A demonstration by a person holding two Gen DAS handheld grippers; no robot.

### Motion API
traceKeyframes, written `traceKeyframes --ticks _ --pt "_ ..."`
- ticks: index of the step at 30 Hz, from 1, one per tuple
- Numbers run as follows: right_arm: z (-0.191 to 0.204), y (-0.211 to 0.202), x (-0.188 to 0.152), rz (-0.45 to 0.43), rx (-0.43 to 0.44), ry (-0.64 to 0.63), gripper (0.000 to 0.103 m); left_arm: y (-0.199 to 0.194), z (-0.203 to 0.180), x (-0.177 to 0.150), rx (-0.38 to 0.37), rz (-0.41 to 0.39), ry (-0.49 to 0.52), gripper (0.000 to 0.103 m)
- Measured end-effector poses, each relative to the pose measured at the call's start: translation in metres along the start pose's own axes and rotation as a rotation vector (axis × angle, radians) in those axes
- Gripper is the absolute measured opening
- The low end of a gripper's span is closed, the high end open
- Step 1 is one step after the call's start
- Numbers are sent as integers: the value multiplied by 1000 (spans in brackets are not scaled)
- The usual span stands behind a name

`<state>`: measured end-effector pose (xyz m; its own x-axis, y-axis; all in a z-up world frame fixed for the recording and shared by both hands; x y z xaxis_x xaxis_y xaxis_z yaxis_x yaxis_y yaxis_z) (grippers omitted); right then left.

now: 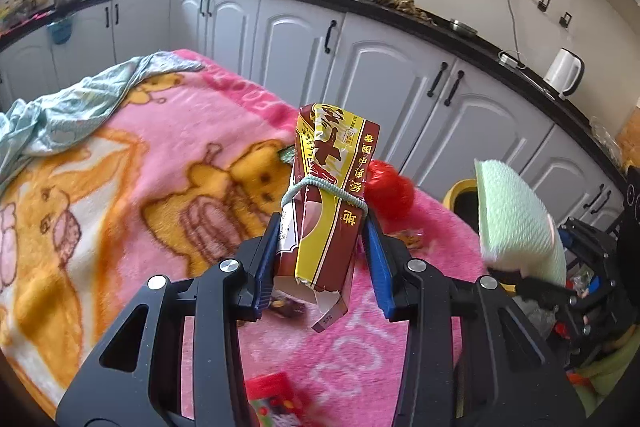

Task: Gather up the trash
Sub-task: 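Carry the candy box and mesh bow over the yellow trash bin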

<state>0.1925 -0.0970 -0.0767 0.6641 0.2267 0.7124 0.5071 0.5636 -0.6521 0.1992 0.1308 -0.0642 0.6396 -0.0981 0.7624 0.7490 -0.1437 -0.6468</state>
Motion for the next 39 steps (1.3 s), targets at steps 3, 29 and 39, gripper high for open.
traceKeyframes --ticks 3,29,39 --pt "-10 -11 4 -29 -24 7 73 -2 -12 7 -13 -12 20 32" --pt "-108 -89 20 -220 -211 165 74 9 -114 52 -132 -72 160 32" --pt "-148 -110 13 -272 -276 249 74 27 -159 63 -187 -66 213 32"
Point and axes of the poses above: each gripper's, at about its wrist camera, not at the fingertips, and y roughly the way its jaws point, z to its left, x to its top, the point moved 5 cm from there along y, roughly the way its jaws point, and after that the axes turned 14 degrees about y, right-handed, at the moved point
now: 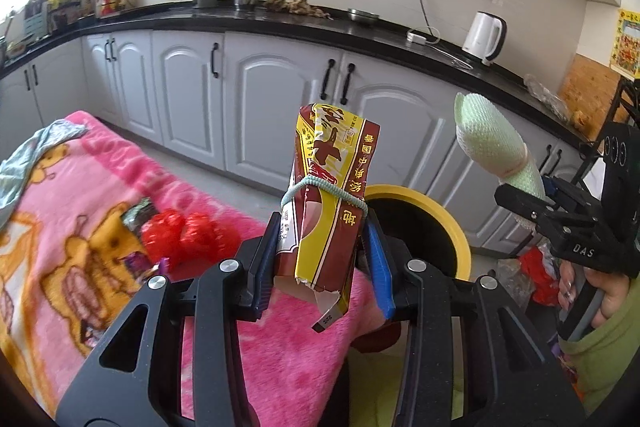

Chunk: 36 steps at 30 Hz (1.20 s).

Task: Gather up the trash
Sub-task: 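Carry the candy box and mesh bow over the yellow trash bin, then open both tools to drop the box and bow into the bin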

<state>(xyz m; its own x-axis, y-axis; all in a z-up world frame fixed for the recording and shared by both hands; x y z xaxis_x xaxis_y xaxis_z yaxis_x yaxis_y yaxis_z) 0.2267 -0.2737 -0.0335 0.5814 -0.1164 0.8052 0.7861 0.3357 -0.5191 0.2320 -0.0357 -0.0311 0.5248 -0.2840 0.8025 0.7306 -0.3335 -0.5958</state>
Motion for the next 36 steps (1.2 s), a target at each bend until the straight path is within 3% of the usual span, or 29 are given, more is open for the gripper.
traceKeyframes --ticks 10,21,36 --pt "-41 -6 2 -42 -97 38 75 37 -43 12 -73 29 55 32" --pt "-77 -1 -5 -33 -128 111 76 81 -87 9 -135 91 110 33" --pt "-102 28 -16 26 -154 179 81 136 -106 -10 -175 184 109 34"
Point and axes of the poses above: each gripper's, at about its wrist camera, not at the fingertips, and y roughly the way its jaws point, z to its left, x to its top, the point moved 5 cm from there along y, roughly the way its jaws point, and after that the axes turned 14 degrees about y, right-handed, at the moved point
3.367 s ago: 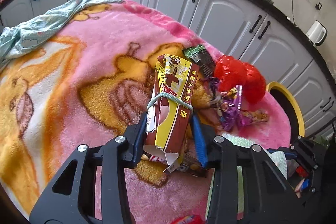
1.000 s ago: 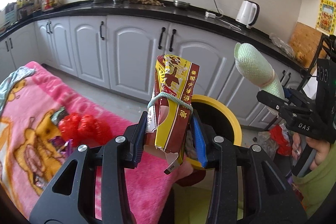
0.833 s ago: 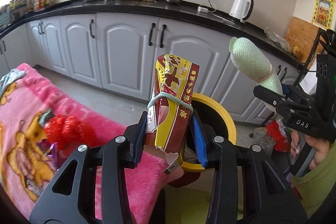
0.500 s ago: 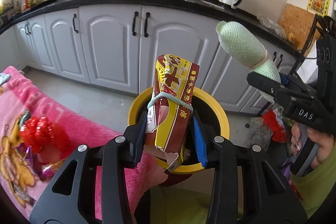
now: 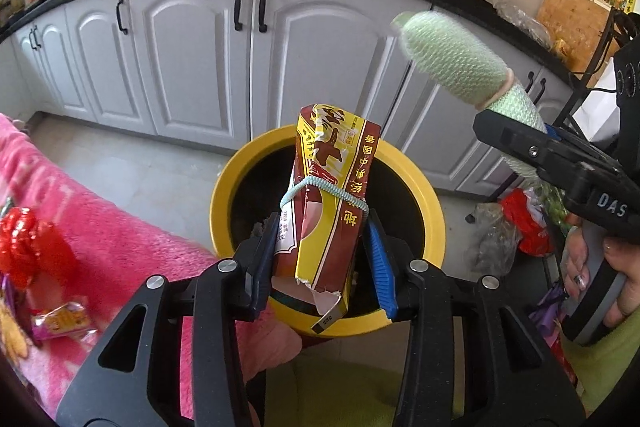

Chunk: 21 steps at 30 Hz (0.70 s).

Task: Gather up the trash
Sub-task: 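Open both tools to drop the box and bow into the bin, then move both tools back over the items on the blanket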

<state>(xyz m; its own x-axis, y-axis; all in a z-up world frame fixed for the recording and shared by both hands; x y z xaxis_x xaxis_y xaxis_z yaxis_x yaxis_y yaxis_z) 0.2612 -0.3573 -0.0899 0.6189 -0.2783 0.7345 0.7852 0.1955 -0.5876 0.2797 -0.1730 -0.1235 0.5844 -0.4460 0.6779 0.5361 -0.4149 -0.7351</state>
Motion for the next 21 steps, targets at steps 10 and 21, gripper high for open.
traceKeyframes --ticks 10,21 --pt "1 4 -2 4 -8 17 89 -7 18 -11 45 -5 -64 64" --pt "30 -18 -1 -43 31 -39 94 -54 52 -20 123 -71 -178 92"
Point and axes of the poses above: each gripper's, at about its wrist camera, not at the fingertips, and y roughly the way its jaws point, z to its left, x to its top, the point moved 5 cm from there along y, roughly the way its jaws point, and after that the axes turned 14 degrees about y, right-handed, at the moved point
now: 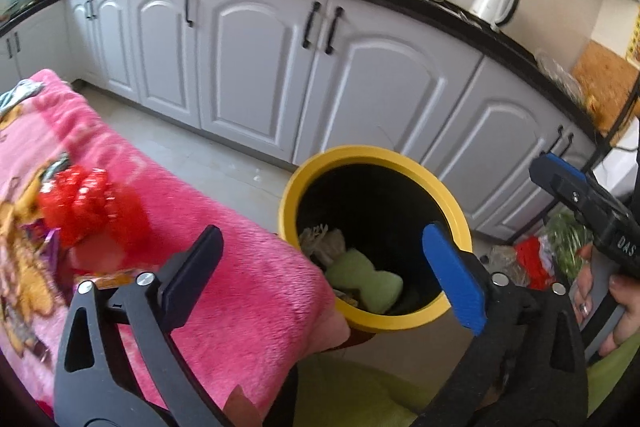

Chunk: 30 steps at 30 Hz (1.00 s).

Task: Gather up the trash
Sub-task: 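Move both tools back over the items on the blanket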

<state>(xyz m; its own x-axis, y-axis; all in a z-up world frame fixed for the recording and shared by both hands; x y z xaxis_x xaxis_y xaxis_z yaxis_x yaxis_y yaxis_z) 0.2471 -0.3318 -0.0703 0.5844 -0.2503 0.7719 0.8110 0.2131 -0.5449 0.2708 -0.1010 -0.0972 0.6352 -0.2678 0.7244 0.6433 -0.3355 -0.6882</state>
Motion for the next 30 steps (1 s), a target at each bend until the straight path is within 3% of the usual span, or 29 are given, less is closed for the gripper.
traceKeyframes --ticks 12,30 --pt "45 -24 1 -65 52 -80 96 -52 33 -2 65 -85 -76 92" --pt "102 -39 -11 -77 122 -185 97 -117 88 -26 174 -164 -184 92"
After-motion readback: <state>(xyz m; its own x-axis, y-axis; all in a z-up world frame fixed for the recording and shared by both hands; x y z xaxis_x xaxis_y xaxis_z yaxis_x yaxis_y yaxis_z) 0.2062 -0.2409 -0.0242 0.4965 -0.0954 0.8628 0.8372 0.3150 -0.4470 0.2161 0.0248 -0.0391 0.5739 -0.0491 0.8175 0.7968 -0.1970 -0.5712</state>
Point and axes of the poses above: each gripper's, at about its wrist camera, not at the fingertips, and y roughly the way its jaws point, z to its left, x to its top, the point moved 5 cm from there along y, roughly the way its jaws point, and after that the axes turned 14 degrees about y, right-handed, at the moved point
